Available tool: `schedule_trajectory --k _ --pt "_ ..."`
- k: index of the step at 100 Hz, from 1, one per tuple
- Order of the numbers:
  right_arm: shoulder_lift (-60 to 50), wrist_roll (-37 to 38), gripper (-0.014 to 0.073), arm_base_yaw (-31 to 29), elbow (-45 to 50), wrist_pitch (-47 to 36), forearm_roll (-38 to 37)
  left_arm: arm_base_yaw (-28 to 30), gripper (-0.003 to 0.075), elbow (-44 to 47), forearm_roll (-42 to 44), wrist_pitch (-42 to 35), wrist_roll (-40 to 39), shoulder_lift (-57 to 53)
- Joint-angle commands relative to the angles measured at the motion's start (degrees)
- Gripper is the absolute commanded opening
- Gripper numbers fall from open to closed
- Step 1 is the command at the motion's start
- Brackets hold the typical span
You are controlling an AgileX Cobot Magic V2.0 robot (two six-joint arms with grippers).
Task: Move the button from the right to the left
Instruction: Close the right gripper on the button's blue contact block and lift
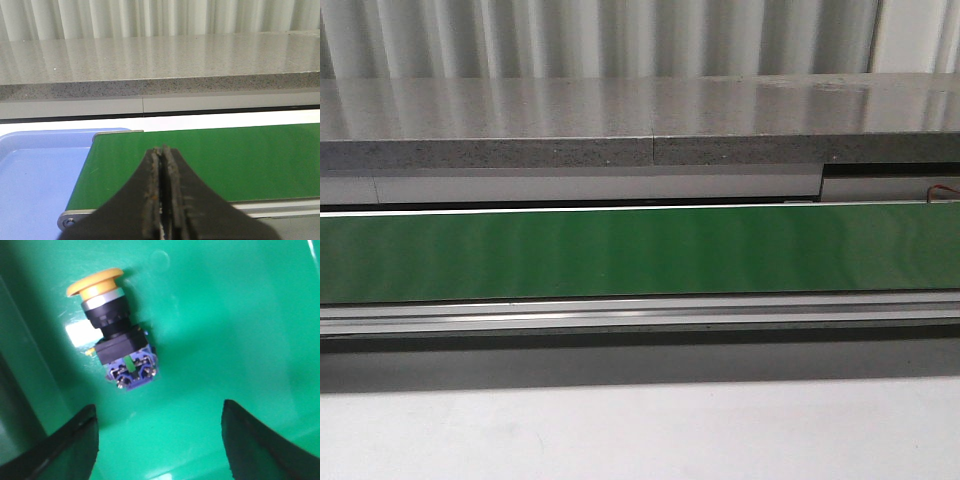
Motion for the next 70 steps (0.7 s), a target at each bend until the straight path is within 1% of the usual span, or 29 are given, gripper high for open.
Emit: schedule_trajectory --k 1,11,26,35,43,51,56,60,63,64,70 --pt "0.7 -2.9 0.0521 0.0 -3.3 1.7 -0.8 0.2 -0.0020 2.2 -0.4 -4.4 -0.6 -1.9" --pt "4.0 -7.1 0.0521 0.0 -5.2 4.1 0.5 0.2 -0.0020 2.2 -0.4 -4.4 -0.6 -1.9" --pt "6.9 -12.5 0.0521 0.0 -5.9 3.9 4.0 0.2 -0.0020 2.2 -0.4 -4.4 -0.6 -1.9" --pt "8.0 -14.3 0.0521 0.0 -5.9 2.9 4.8 0.2 -0.0020 2.2 -0.4 -4.4 -0.6 -1.9" --pt "8.8 -14.3 0.0513 0.0 -6.0 1.6 4.8 0.2 -0.0020 2.2 -0.4 -4.4 -0.6 -1.9" --pt "9.1 -14.3 0.0451 0.0 -6.0 0.5 4.8 0.2 -0.0020 2.2 -0.4 -4.4 -0.6 -1.9" --pt "9.1 -14.3 0.0387 0.0 -6.0 -0.1 4.8 0.2 -0.0020 2.2 -0.4 -4.4 -0.6 -1.9" --pt "9.1 -14.3 0.0318 0.0 -6.0 -0.6 4.8 0.2 -0.0020 2.2 -0.4 -4.4 -0.6 -1.9" --pt "9.1 -14.3 0.0290 0.0 -6.0 -0.7 4.9 0.2 -0.0020 2.2 -0.4 -4.4 -0.6 -1.9" --pt "9.1 -14.3 0.0264 0.0 -6.0 -0.8 5.0 0.2 -0.0020 2.2 -0.4 -4.4 -0.6 -1.9" --pt "9.1 -14.3 0.0215 0.0 -6.0 -1.1 5.2 0.2 -0.0020 2.2 -0.4 -4.4 -0.6 -1.9"
